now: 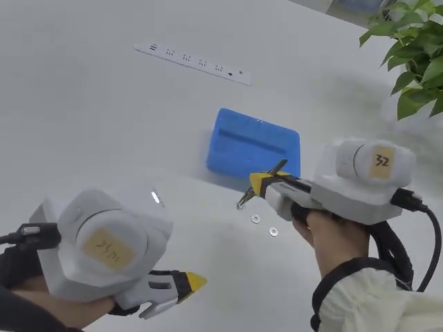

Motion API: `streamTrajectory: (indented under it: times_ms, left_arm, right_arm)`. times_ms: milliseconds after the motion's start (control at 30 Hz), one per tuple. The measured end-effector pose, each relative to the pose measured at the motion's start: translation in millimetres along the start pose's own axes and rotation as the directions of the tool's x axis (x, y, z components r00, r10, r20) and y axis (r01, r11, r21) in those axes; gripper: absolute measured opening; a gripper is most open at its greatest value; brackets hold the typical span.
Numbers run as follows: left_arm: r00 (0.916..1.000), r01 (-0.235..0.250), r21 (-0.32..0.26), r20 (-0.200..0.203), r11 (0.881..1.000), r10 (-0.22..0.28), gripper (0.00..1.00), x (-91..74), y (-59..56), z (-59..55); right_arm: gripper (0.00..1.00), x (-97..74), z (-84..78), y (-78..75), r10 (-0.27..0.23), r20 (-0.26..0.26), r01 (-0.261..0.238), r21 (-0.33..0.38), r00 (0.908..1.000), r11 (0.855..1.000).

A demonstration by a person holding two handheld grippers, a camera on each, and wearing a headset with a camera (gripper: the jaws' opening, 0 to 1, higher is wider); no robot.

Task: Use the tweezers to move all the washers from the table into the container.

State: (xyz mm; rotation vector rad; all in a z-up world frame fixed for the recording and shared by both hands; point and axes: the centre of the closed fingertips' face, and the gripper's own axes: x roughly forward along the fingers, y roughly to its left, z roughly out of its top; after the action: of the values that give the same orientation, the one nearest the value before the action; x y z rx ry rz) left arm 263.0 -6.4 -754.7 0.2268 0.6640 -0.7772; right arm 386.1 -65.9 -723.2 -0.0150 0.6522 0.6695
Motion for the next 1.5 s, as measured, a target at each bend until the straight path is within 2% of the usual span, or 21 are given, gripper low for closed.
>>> streamTrajectory:
  times_ms: [200,467,633,833,900,1033,1500]
  left_arm:
    - [1.0,0.001,-0.003,0.001,1.0,-0.001,0.62,-1.0,0.2,-0.1]
    - [0.9999,-0.004,-0.001,-0.011,1.0,0.004,0.62,-0.7,2.1,-3.1]
    - [0.9998,-0.005,0.0,-0.019,1.0,0.005,0.62,-0.1,2.6,-4.7]
    - [0.9996,-0.015,-0.006,-0.024,1.0,0.015,0.61,-1.2,6.6,-6.3]
    - [0.9995,-0.019,-0.009,-0.026,1.0,0.018,0.61,-1.3,8.4,-7.2]
    - [0.9994,-0.023,-0.015,-0.028,1.0,0.023,0.61,-1.8,10.2,-8.2]
    - [0.9992,-0.03,-0.016,-0.028,0.999,0.029,0.61,-2.8,11.6,-8.6]
  right_arm:
    - [0.02,0.9,19.8,-5.7,-0.011,0.034,0.012,-0.024,0.9993,1.0]
    - [0.03,13.4,54.9,-19.5,-0.034,0.103,0.037,-0.028,0.9941,0.999]
    - [0.03,26.9,64.5,-26.1,-0.047,0.114,0.053,-0.053,0.9924,0.997]
    - [0.03,49.4,59.9,-33.9,-0.063,0.097,0.068,-0.051,0.9933,0.996]
    - [0.03,58.0,51.4,-36.5,-0.074,0.068,0.078,-0.067,0.9949,0.995]
    - [0.03,68.0,40.5,-38.8,-0.079,0.045,0.082,-0.072,0.9959,0.994]
    - [0.03,79.2,13.9,-47.0,-0.098,-0.023,0.095,-0.094,0.9949,0.991]
